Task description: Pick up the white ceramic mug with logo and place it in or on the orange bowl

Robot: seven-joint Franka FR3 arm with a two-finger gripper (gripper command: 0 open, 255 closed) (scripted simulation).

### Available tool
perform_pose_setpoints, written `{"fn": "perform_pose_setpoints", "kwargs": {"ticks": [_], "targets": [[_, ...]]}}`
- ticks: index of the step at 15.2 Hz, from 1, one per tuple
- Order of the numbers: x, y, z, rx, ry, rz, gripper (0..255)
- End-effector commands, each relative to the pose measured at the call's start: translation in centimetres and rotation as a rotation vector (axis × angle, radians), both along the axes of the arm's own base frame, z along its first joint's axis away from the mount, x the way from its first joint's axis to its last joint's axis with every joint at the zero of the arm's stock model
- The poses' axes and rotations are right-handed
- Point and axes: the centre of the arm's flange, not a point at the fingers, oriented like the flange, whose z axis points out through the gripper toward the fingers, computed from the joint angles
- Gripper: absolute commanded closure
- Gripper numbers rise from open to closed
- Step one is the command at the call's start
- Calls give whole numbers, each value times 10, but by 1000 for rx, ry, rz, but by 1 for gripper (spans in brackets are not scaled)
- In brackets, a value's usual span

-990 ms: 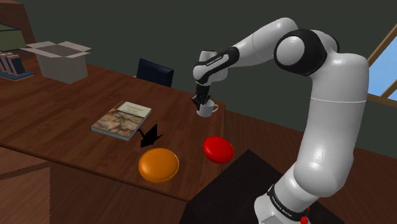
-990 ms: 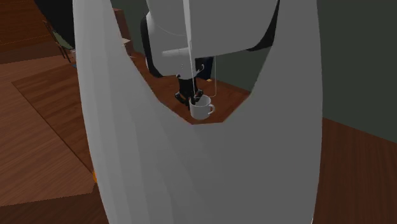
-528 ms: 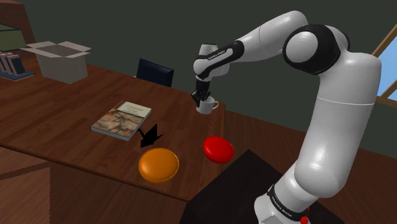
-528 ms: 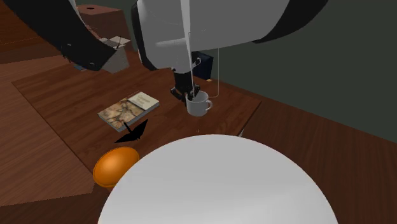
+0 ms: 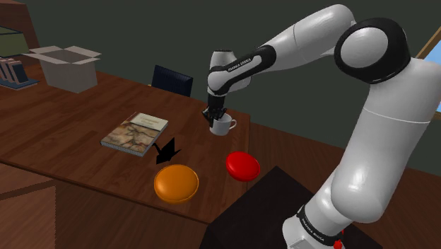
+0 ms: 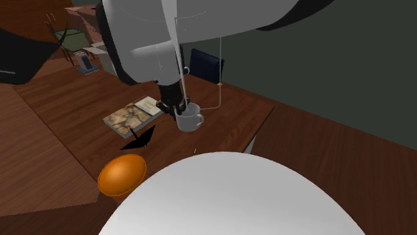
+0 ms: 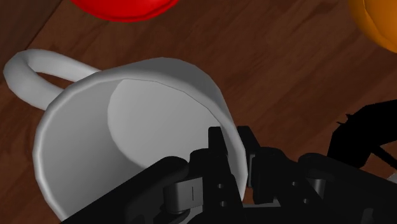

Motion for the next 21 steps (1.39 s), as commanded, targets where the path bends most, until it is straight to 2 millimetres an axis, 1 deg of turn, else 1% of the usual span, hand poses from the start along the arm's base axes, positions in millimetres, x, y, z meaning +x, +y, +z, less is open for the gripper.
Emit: {"fn": "perform_pose_setpoints", "kwargs": {"ticks": [1, 21], "targets": [[-10, 25, 1, 0, 0, -2, 255], [-98, 274, 8, 0, 0, -2, 255]]}}
